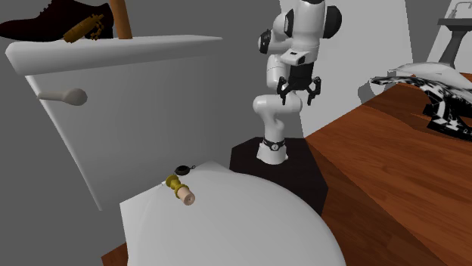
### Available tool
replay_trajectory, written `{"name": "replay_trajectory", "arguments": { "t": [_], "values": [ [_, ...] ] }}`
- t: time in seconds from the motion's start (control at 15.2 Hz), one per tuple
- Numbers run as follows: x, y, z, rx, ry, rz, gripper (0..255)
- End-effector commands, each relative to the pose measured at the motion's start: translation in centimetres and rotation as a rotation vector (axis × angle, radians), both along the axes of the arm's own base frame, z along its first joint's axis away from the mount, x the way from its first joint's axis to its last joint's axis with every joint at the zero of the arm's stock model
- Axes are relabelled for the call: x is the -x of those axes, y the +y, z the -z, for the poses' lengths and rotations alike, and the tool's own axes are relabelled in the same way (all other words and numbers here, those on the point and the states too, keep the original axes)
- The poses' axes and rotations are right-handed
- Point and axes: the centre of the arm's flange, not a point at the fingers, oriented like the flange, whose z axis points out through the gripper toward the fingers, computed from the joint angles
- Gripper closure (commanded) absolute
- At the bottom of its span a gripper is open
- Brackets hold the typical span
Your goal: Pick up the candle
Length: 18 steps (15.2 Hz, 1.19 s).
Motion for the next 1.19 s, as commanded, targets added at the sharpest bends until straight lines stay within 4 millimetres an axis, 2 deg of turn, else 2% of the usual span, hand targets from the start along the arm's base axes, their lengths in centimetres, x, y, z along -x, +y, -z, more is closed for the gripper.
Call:
{"name": "replay_trajectory", "arguments": {
  "t": [0.0,1.12],
  "values": [
    [0.0,0.0,0.0,0.0,0.0,0.0,0],
    [-11.7,-19.2,4.5,-0.056,-0.008,-0.12,0]
  ]
}}
